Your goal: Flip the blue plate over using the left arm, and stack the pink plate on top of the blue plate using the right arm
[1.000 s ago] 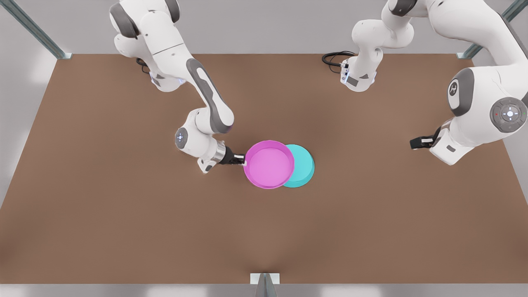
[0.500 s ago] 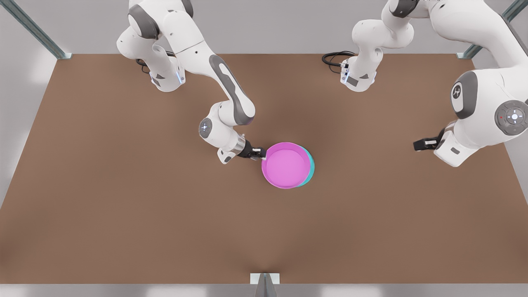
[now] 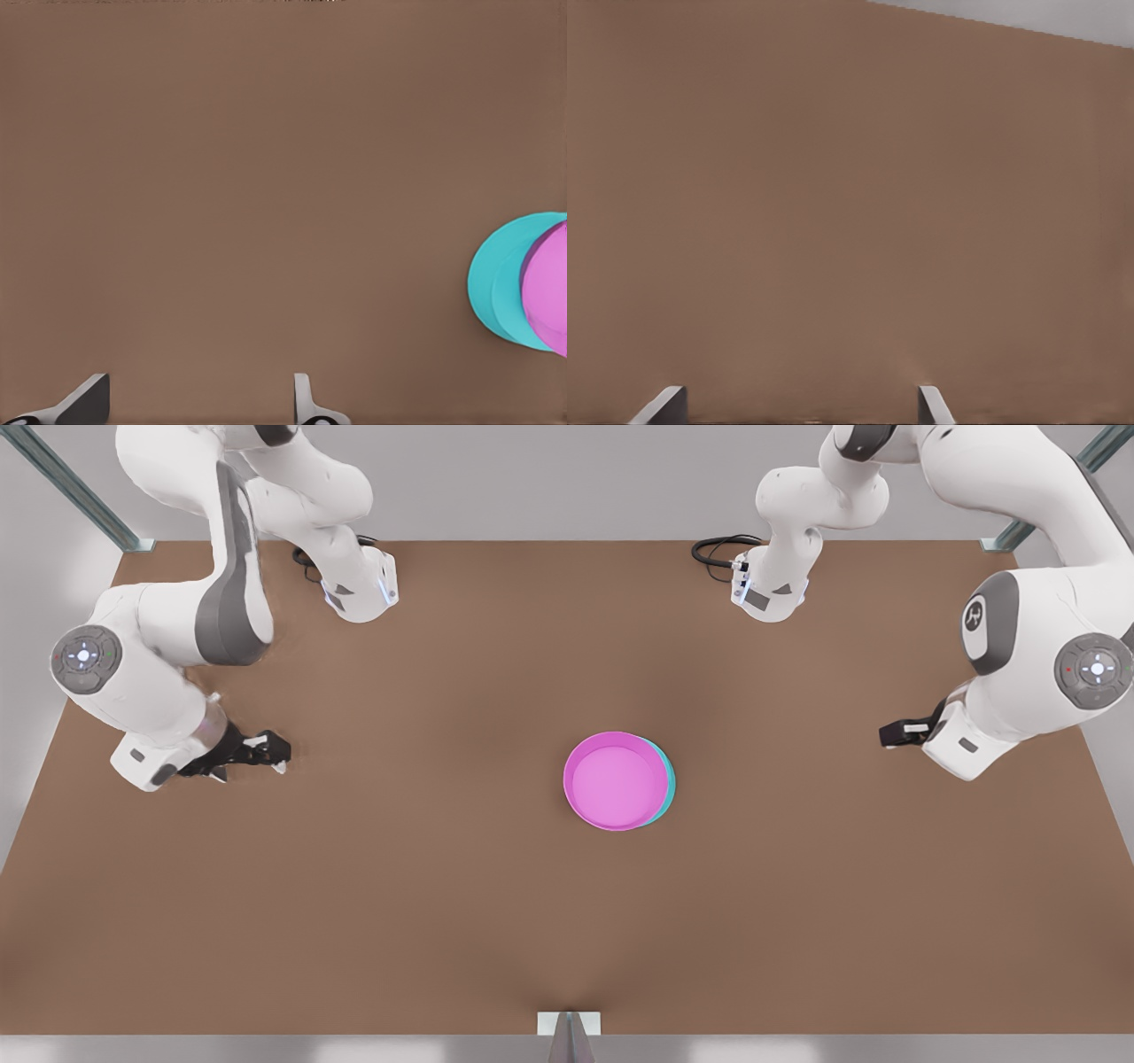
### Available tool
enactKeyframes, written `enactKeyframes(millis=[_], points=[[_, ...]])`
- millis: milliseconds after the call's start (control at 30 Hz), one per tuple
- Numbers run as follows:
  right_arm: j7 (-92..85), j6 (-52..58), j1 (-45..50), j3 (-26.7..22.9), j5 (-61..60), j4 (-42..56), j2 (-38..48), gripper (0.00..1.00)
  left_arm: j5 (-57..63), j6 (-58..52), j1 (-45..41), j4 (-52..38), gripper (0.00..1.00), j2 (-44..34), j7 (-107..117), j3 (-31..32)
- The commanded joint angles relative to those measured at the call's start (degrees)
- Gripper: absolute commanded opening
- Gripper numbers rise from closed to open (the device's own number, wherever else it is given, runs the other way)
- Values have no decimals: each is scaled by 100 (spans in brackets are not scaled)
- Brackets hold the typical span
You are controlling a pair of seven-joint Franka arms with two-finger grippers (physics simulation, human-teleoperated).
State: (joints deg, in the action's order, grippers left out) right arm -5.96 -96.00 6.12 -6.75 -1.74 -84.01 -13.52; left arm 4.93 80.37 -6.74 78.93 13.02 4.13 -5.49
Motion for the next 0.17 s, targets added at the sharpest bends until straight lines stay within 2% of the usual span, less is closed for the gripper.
enactKeyframes(millis=[0, 133], points=[[-2, 81, -15, 34, 24, 95, -45, 100, -1, -4, -2, 0, 100, -1, 0, 4], [24, 204, -226, 16, 95, 87, 34, 100, 8, -30, -11, 0, 100, -19, 9, 13]])
